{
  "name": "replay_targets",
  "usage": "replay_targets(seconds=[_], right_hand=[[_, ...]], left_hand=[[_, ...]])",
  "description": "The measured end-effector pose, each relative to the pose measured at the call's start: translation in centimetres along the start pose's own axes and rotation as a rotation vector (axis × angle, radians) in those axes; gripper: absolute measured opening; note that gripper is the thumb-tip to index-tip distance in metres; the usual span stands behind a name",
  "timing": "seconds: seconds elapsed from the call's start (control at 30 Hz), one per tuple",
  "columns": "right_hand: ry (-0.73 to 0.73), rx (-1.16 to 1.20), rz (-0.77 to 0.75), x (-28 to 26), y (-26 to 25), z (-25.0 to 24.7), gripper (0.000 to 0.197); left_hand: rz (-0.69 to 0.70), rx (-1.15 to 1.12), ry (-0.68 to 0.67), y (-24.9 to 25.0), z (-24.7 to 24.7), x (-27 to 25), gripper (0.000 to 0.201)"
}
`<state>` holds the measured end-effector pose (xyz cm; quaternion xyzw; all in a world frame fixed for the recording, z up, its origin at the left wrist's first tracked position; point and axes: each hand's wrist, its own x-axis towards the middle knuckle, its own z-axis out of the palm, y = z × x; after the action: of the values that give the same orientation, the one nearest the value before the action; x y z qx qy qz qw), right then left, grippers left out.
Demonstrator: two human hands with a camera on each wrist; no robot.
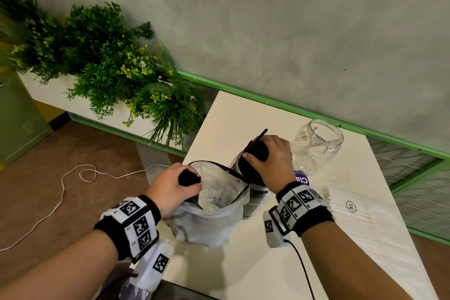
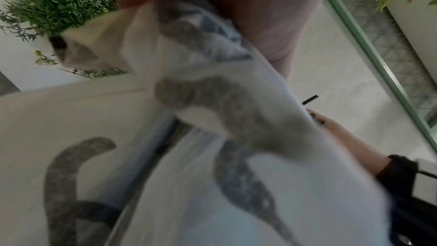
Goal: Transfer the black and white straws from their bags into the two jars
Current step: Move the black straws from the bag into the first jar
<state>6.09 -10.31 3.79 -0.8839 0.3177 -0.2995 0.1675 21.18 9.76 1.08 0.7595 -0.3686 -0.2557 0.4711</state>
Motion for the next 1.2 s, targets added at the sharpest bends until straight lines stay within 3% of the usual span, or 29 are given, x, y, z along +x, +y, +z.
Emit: replay_targets(seconds=[0.23, 0.37, 0.53, 0.7, 0.83, 1.03, 1.1, 1.2], right_hand=[[0.017, 0.163, 0.002, -1.5, 1.6, -1.5, 0.058], [0.060, 0.139, -0.008, -2.9, 2.5, -1.5, 0.053], [-0.079, 0.093, -0.036, -4.0, 2.1, -1.1, 0.046], [-0.029, 0.179, -0.003, -2.4, 1.4, -1.0, 0.052], [-0.150, 0.004, -0.199, -1.9, 0.9, 0.0, 0.050], [-0.232, -0.204, -0.343, -0.9, 1.4, 0.7, 0.056], [-0.298, -0.331, -0.387, -0.4, 1.3, 1.0, 0.050], [-0.314, -0.410, -0.354, 0.0, 1.6, 0.8, 0.052]], left_hand=[[-0.007, 0.010, -0.012, 0.2, 0.1, 0.1, 0.016], [-0.004, 0.017, -0.016, 0.3, 0.3, 0.1, 0.016], [0.002, 0.008, -0.019, 0.2, 0.2, 0.1, 0.017], [0.006, 0.001, -0.033, 0.3, 0.1, 0.0, 0.024], [0.006, 0.026, -0.038, 0.1, 0.0, 0.0, 0.046], [-0.006, -0.010, -0.035, -0.1, -0.1, 0.1, 0.045], [-0.007, -0.017, -0.032, -0.2, -0.2, 0.1, 0.043], [-0.012, -0.024, -0.032, -0.3, -0.3, 0.1, 0.043]])
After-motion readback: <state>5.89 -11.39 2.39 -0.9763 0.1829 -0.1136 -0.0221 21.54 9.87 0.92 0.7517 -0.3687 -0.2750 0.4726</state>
